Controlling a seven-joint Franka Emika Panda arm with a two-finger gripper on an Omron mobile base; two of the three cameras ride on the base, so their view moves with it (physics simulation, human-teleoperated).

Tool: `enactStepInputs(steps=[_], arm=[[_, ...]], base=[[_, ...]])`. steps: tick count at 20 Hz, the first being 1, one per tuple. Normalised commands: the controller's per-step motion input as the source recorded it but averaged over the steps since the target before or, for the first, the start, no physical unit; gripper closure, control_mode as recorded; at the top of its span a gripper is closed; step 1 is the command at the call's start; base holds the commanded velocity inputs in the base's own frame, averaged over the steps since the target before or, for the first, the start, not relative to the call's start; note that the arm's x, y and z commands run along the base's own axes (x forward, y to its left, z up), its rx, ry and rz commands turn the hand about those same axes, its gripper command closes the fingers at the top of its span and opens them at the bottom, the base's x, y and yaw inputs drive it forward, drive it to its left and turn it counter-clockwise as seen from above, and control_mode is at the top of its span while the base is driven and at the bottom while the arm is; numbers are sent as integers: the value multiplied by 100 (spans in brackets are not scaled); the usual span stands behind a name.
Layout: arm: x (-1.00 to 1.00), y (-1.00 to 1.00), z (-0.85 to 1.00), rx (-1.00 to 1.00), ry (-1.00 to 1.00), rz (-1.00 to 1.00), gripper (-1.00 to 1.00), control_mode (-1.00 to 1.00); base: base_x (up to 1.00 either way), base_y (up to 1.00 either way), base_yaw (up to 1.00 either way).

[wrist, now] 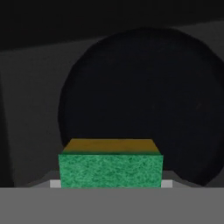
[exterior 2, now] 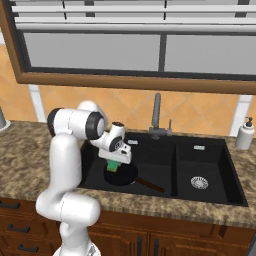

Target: Pick the pan and sponge and place them into the sink. Then turn on the water.

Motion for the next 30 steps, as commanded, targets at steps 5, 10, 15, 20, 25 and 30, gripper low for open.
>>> enactStepInputs(steps=[5, 10, 15, 20, 25, 30], arm=[[0, 0, -46, 0, 0, -2, 100, -100], [4, -1, -11, 0, 0, -2, 100, -100], [0, 0, 22, -7, 3, -2, -100, -100], [-2, 0, 76, -11, 0, 0, -100, -100], [-44, 0, 70, -2, 0, -1, -100, -100], [-100, 1, 93, 0, -13, 0, -100, -100]], base=[[0, 0, 0], [0, 0, 0], [0, 0, 0], [0, 0, 0], [0, 0, 0], [0, 0, 0]])
